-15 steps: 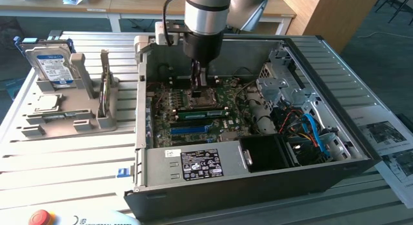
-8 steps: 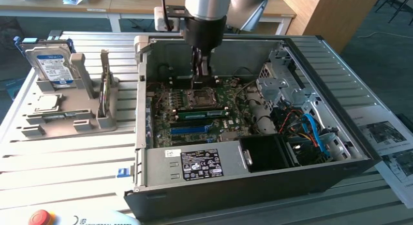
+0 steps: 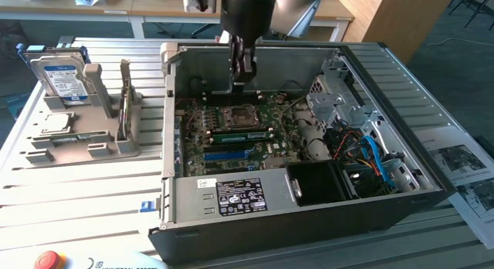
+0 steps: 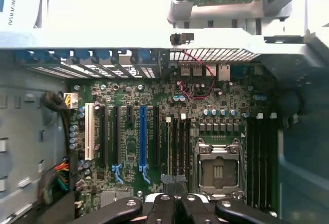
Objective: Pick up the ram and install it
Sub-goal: 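Press down the ram until it locks into place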
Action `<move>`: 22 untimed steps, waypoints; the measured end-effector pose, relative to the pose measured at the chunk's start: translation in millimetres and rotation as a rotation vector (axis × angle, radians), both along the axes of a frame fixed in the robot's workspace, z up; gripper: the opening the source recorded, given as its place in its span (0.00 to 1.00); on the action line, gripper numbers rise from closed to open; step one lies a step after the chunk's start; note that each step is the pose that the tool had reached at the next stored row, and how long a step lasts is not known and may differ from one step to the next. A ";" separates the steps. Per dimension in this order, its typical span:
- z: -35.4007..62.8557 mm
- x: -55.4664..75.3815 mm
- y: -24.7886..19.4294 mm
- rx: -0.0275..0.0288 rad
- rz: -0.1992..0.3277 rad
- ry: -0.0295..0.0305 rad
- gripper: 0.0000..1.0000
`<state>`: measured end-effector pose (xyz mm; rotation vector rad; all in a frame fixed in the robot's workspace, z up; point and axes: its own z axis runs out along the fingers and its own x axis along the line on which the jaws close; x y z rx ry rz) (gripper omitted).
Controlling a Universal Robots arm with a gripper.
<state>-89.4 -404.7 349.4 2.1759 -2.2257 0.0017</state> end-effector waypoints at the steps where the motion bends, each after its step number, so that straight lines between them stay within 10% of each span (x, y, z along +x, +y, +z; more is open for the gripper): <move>1: 4.1 0.0 0.0 -0.0008 0.000 0.0002 0.10; 10: 41.7 0.0 0.0 -0.0067 0.000 0.0013 0.10; 22: 42.3 24.5 0.0 -0.0074 0.000 0.0146 0.10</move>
